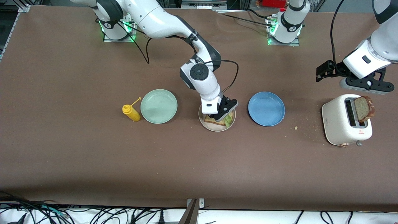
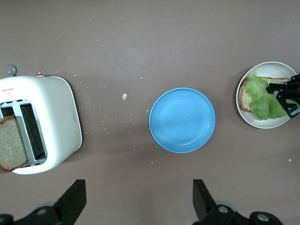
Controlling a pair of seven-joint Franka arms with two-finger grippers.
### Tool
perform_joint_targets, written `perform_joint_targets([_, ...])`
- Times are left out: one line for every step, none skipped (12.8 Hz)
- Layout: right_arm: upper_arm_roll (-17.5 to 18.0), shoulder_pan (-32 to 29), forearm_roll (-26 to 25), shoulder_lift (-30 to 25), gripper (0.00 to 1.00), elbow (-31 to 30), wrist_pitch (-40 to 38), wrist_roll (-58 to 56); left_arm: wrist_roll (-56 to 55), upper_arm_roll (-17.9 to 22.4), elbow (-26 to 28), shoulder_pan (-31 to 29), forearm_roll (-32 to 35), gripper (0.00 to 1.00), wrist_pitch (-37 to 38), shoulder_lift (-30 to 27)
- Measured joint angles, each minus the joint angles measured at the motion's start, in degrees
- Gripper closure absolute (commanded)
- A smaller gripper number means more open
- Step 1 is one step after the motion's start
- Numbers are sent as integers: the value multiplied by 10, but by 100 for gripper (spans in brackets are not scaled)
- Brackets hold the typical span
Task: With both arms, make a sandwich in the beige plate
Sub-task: 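Open the right gripper over the bread and withdraw it to rest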
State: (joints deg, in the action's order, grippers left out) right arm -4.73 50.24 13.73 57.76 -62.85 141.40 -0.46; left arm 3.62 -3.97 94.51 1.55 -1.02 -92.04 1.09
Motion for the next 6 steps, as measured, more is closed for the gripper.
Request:
perform_joint_targets([-1,-1,0,1,0,-1,0,-6,0,0,0,0,0,0,0,0])
perform_joint_targets([-2,-1,0,1,0,-1,0,-11,0,0,0,0,0,0,0,0])
perform_joint_targets([-5,-1,0,0,0,-1,-3,-16,0,0,0,0,0,0,0,0])
perform_joint_targets([-11,-1,0,0,0,-3,-12,-29,0,0,0,0,0,0,0,0])
perform_joint_targets([-21,-1,0,-2,0,-8,-23,-50,0,0,0,0,0,0,-1,0])
perform_joint_targets([-32,-2,0,-7,0,-17,-33,-72,0,0,0,0,0,0,-2,0])
